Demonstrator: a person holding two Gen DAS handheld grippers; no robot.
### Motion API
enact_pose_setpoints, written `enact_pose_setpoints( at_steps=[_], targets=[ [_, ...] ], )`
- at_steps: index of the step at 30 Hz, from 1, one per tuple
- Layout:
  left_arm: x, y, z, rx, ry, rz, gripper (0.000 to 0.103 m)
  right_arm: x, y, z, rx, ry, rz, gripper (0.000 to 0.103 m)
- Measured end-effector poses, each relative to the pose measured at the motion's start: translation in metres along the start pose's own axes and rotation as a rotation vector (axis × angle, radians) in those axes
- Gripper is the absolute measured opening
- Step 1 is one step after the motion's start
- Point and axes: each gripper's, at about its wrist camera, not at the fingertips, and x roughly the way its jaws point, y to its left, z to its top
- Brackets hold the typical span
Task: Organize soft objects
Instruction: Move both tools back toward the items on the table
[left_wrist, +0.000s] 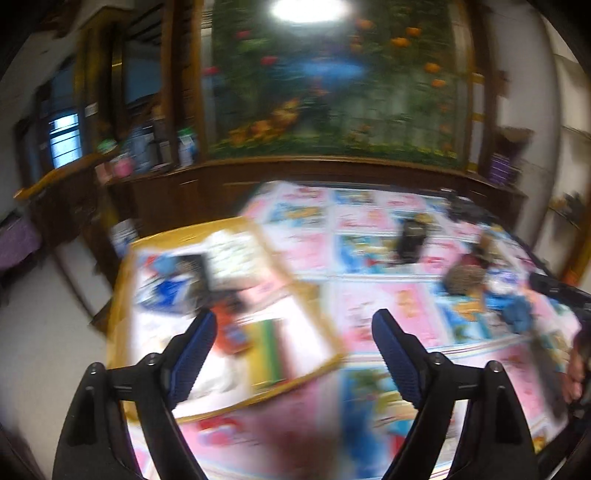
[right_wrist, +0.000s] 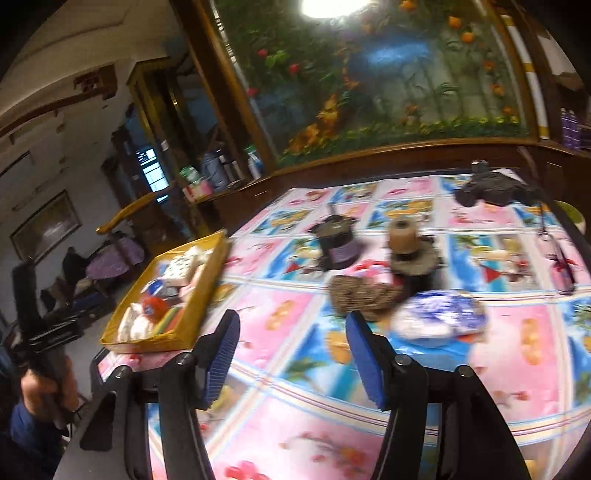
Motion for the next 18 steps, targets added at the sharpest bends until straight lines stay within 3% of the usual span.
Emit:
enact_pose_setpoints(
  at_steps=[5,8,11,15,17,18],
  targets=[
    [0.050,-0.082,0.034,0.112,0.140,-0.265,0.089,-0.013,-0.030,-0.003,0.005,0.015,-0.184,0.067],
    [0.090,-0.120,0.049,0.169,0.191,-0.295,0.089,-0.004,-0.043,-0.006,0.030,0.088,-0.216,0.067],
    [0.128,-0.137,0.059,0.165,0.246,-0.353,0.089,0.008,-0.059,-0.014,0.088,0.186,-0.249,0.067],
    [0.164,-0.156,0.062,0.197,0.319,-0.429,0.089,0.010,-0.073,-0.019,0.138,0.232,-0.240,0.067],
    [0.171,-0.165,0.063,0.224,0.300,-0.435,0.089,0.013,-0.075,-0.022,0.147,0.246,-0.228,0.066],
    [0.174,-0.168,0.064,0.235,0.286,-0.441,0.089,0.016,-0.074,-0.023,0.150,0.244,-0.234,0.053]
  ],
)
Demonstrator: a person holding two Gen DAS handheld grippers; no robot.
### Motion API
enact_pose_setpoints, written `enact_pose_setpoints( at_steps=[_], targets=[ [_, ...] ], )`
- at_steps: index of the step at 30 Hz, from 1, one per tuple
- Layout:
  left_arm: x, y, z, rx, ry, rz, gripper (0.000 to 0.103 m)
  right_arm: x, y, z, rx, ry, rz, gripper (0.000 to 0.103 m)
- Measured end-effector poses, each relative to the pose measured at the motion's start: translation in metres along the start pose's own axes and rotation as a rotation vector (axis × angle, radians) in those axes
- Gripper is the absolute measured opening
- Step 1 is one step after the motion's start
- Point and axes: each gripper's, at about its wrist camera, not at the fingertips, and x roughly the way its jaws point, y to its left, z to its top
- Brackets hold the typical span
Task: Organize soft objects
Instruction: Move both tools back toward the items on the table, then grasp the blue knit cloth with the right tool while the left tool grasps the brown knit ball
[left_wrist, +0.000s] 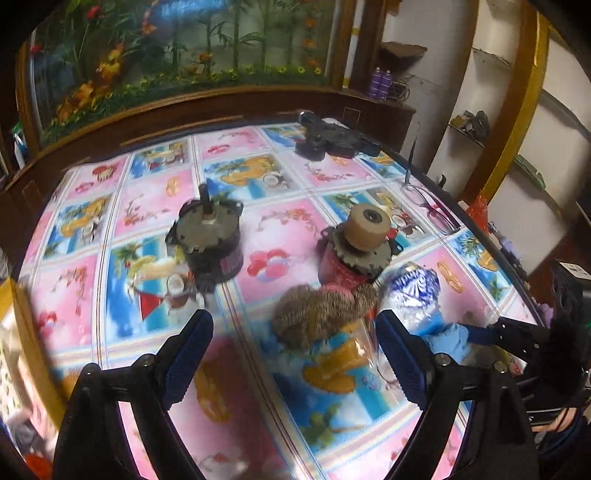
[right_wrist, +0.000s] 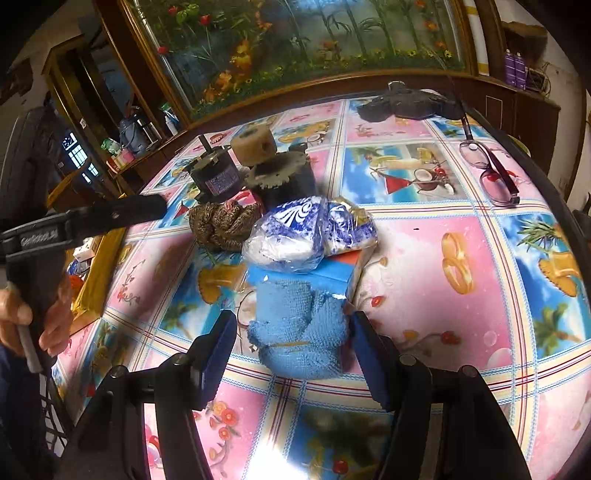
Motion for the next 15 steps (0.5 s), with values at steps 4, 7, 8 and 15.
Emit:
enact_pose_setpoints(
  at_steps=[4,7,8,15],
  targets=[
    [0.017,-0.001,0.008,0.012,0.002,-0.056,0.089,0.002,-0.001,0.000,0.006,0.001,-0.006,0.041],
    [0.029,-0.007,0.007,0.036,0.029,-0.097,0.089,0.003,0.000,-0.001,0.008,0.002,-0.006,0.041],
    [0.032,-0.011,0.006,0.052,0.037,-0.102,0.089,0.004,-0.001,-0.002,0.015,0.003,-0.001,0.041],
    [0.059,-0.027,-0.002,0.102,0.064,-0.046,0.078,0.004,-0.001,-0.002,0.031,0.005,0.007,0.041]
  ],
)
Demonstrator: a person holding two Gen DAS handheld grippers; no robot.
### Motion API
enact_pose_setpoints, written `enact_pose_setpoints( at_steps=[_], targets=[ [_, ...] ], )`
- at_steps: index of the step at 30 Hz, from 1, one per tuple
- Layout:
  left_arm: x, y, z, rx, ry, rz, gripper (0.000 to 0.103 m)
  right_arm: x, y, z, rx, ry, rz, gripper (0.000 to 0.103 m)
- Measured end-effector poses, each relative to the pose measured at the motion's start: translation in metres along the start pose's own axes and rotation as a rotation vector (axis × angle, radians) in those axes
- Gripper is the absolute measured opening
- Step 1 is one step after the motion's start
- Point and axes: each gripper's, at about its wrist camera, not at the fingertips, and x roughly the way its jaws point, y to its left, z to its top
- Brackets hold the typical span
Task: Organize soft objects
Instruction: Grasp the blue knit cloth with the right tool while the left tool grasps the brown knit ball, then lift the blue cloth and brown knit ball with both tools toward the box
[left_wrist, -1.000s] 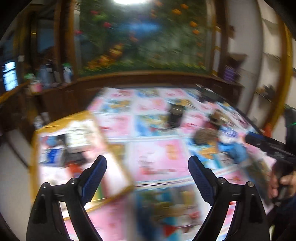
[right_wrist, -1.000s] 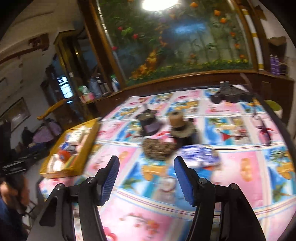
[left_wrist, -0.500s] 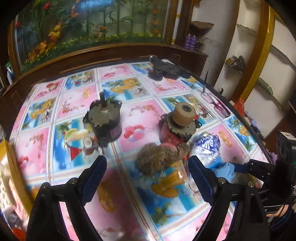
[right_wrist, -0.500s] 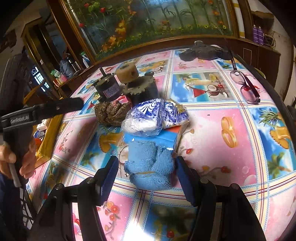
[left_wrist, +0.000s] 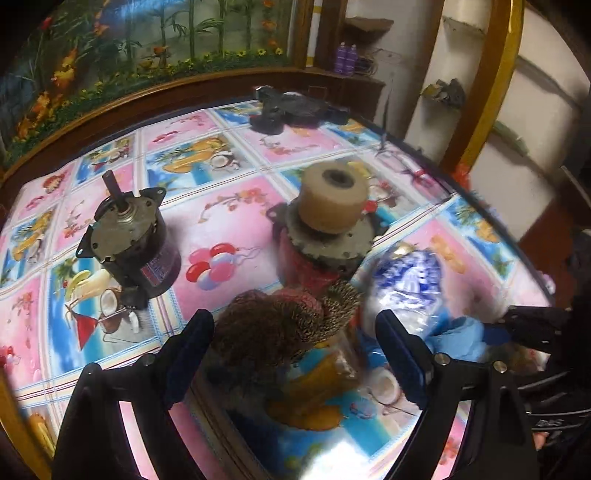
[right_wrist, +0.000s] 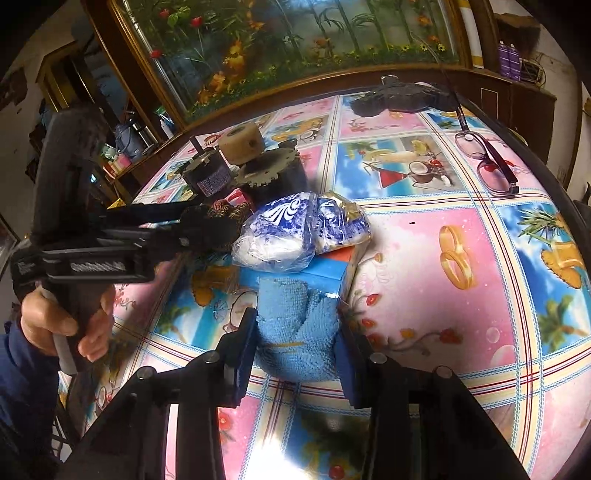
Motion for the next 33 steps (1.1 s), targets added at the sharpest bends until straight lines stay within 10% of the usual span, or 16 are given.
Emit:
enact_pose_setpoints(
  at_steps=[4,18,33],
  targets=[
    [-0.008,0.006,-0.007,-0.056,-0.032,-0.004,0.062,0.001,-0.001,0.001,0.002,0.000,0.002,0.041],
    [-0.089,0.019,-0.109,-0.234,-0.056,0.099,0.062,0.000,0.053,-0.014,-0.253,0.035,0.161,0.042],
    [-0.070,0.009,-0.122,-0.214,-0.045,0.128,0.064,0.012,0.065,-0.021,-0.352,0.057,0.076,0.043]
  ],
)
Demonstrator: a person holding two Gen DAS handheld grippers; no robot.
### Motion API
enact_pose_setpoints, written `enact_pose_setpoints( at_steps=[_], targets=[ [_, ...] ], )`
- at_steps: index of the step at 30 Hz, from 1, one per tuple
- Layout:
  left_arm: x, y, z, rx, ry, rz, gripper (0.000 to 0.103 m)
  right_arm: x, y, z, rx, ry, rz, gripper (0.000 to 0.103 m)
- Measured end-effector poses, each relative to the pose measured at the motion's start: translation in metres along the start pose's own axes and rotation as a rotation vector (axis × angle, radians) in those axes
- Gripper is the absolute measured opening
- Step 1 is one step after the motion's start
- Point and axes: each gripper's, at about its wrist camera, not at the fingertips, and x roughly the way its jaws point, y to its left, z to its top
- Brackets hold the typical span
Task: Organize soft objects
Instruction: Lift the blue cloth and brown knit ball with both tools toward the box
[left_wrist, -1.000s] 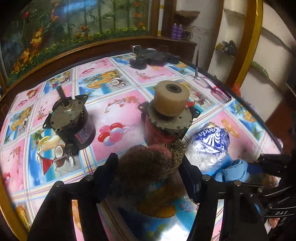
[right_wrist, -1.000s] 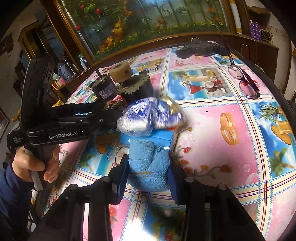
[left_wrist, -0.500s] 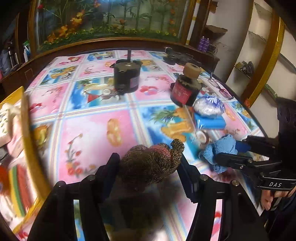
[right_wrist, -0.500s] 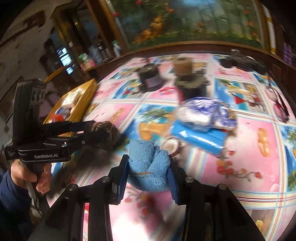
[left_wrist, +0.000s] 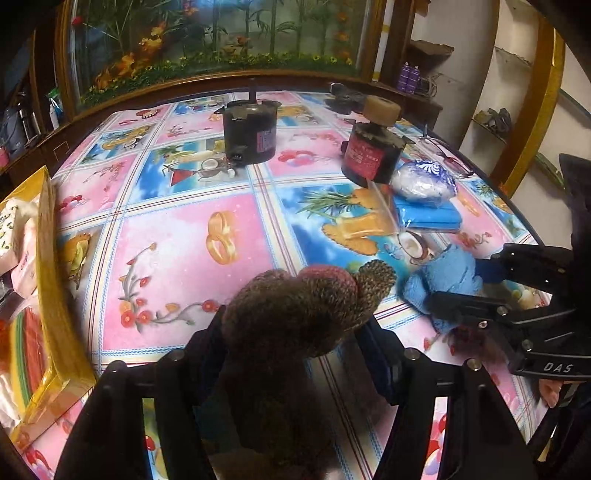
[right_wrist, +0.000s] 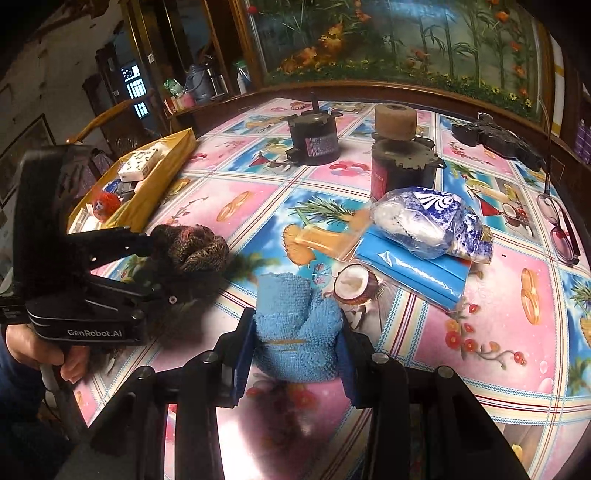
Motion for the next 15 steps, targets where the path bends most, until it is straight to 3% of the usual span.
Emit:
enact_pose_setpoints(
  at_steps=[5,15],
  targets=[
    [-0.001,0.003,-0.001,-0.019,-0.011,0.002,0.059,0.002,0.009,-0.001,-0.056,-0.002,-0.047,0.043],
    [-0.006,0.019,-0.002,-0.111,-0.043,-0.029,0.058,0.002,-0.002,-0.003,0.019,-0.003,0.000,0.044]
  ],
)
